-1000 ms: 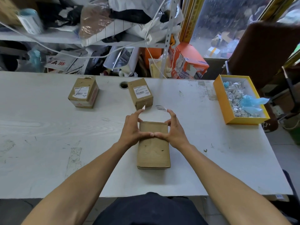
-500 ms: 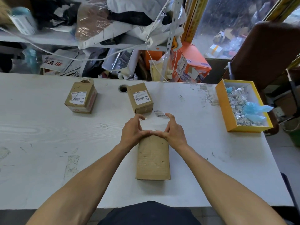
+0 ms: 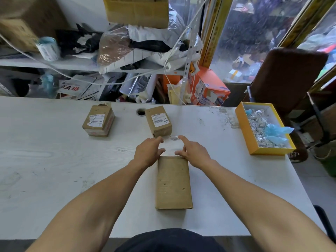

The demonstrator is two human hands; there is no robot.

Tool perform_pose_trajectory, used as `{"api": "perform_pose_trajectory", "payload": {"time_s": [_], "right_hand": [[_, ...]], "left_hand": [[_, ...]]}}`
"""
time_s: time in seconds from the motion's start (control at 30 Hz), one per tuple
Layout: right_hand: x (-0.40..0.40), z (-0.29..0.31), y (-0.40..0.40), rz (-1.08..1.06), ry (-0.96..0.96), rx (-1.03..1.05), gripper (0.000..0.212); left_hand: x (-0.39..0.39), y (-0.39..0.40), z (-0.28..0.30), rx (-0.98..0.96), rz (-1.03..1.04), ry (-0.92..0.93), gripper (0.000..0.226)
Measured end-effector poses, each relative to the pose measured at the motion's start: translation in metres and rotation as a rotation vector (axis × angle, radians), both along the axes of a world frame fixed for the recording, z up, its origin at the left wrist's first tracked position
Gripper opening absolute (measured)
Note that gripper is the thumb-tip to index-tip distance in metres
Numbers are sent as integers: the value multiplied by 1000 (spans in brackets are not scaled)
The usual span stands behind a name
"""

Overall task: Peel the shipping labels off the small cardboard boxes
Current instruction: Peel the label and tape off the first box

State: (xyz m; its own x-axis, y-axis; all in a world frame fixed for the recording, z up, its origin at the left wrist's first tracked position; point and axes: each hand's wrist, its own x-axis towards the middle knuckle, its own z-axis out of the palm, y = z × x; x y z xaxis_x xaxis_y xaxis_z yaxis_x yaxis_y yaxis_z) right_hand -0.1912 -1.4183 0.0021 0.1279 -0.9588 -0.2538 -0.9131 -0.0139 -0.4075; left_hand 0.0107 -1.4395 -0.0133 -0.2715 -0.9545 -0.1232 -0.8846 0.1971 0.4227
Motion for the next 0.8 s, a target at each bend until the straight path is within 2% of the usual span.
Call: {"api": "perform_pose_trajectory", "payload": {"time_s": [0.13,0.27,0.5,0.7,0.8], "right_hand": [[-3,23,-3,84,89,-15,39],[2,48,-6,127,77,6,31],[18,83,-5,91,8,-15,22],[20,96,3,38,-78,-54,13],[19,96,8,-29,-113,-47,3]], "left_hand": [[15,-8,24,-53,-43,-65,25],[11,-17,50,-67,-122,-68,14],[-15,-13,81,-79,-219,-75,27],[-20,-1,88,-67,-134,1,9],[-28,5,95,-72,-99,30,9]]}}
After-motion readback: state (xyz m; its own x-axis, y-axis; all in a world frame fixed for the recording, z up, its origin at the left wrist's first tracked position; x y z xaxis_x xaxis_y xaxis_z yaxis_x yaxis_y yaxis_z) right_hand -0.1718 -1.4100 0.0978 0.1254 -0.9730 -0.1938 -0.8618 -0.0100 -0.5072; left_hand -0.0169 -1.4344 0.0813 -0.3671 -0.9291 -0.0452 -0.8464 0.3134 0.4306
